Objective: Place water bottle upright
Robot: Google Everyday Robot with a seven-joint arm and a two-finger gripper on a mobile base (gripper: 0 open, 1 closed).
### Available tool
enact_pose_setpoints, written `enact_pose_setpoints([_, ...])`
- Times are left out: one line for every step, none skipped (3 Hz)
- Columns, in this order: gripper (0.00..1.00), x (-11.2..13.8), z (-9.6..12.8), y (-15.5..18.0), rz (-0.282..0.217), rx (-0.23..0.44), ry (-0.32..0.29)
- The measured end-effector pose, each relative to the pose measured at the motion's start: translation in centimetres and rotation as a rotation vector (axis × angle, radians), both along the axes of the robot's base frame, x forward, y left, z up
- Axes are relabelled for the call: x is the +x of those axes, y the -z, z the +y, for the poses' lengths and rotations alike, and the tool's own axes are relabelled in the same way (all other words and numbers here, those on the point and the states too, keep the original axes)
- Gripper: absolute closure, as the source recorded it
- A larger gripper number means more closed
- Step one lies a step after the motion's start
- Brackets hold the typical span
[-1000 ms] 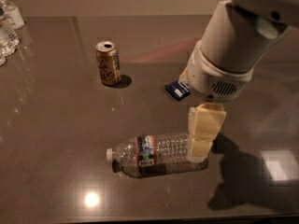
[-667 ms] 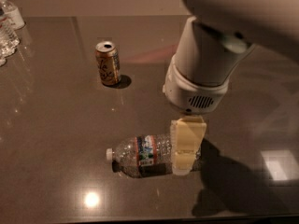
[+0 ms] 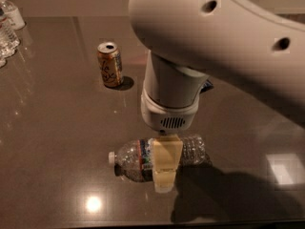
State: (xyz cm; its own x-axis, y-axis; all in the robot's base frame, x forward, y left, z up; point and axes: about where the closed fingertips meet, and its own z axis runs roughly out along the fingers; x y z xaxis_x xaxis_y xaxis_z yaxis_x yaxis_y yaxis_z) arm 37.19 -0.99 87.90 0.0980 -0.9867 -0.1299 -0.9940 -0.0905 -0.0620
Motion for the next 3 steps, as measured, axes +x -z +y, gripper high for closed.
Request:
enact_pose_setpoints([0.0,-0.1,1.1,0.7,-0.022,-0.007,0.008])
enact_pose_setpoints([0.0,-0.3,2.0,1.7,-0.037,-0.01,0.009])
enact_pose_setpoints([0.0,-0.4,2.5,2.4,-0.044,-0.013,0.008])
